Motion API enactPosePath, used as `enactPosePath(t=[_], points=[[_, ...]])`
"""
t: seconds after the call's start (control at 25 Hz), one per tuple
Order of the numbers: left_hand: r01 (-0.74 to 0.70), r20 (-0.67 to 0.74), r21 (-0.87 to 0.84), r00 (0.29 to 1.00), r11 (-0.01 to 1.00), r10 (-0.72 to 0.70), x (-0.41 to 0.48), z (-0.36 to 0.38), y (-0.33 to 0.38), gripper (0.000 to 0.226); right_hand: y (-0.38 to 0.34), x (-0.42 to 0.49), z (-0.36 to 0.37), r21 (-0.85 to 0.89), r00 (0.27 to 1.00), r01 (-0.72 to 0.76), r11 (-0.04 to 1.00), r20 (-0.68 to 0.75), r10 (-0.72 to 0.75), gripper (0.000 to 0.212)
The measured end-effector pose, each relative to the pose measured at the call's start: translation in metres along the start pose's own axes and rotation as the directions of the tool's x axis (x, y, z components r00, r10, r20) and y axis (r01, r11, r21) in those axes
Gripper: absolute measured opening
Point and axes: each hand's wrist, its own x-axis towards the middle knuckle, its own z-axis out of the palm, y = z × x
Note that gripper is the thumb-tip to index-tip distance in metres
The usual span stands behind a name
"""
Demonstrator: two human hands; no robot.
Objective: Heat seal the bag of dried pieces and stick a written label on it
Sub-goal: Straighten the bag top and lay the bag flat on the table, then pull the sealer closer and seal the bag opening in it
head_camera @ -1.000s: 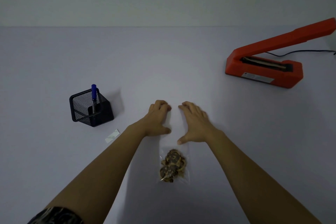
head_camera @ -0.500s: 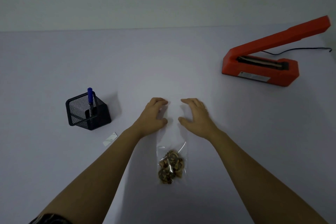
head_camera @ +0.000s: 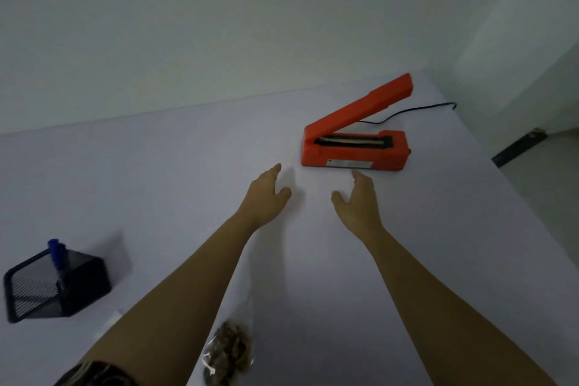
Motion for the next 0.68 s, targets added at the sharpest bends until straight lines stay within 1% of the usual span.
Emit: enactPosePath(t=[0.08, 0.16, 0.24, 0.32, 0.4, 0.52, 0.6, 0.68], points=[[0.031, 0.016, 0.01, 0.999, 0.999, -0.031, 0.023, 0.012, 0.016, 0.063, 0.014, 0.022, -0.022, -0.007, 0.987, -0.118, 0.993, -0.11, 0.116, 0.074], [0.076, 0.022, -0.015, 0.997, 0.997, -0.075, 0.042, 0.02, 0.03, 0.066, 0.026, 0.042, -0.04, -0.013, 0.964, -0.191, 0.981, -0.19, 0.185, 0.082], [0.098, 0.016, -0.082, 0.995, 0.992, -0.097, 0.058, 0.028, 0.045, 0.065, 0.038, 0.058, -0.053, -0.008, 0.958, -0.23, 0.973, -0.179, 0.225, 0.087], [0.08, -0.001, -0.155, 0.997, 0.985, -0.081, 0.067, 0.035, 0.056, 0.058, 0.047, 0.07, -0.06, 0.019, 0.97, -0.214, 0.977, -0.111, 0.215, 0.09], [0.069, -0.018, -0.204, 0.997, 0.976, -0.074, 0.073, 0.039, 0.06, 0.056, 0.054, 0.077, -0.061, 0.083, 0.982, -0.176, 0.981, -0.062, 0.181, 0.091], [0.087, -0.019, -0.219, 0.995, 0.972, -0.094, 0.077, 0.041, 0.057, 0.06, 0.062, 0.076, -0.061, 0.168, 0.982, -0.168, 0.971, -0.057, 0.179, 0.089], [0.087, -0.008, -0.201, 0.996, 0.976, -0.09, 0.072, 0.041, 0.054, 0.064, 0.067, 0.064, -0.059, 0.17, 0.98, -0.177, 0.969, -0.064, 0.19, 0.087], [0.074, 0.01, -0.18, 0.997, 0.981, -0.074, 0.059, 0.042, 0.049, 0.068, 0.072, 0.039, -0.057, 0.145, 0.981, -0.155, 0.977, -0.09, 0.169, 0.087]])
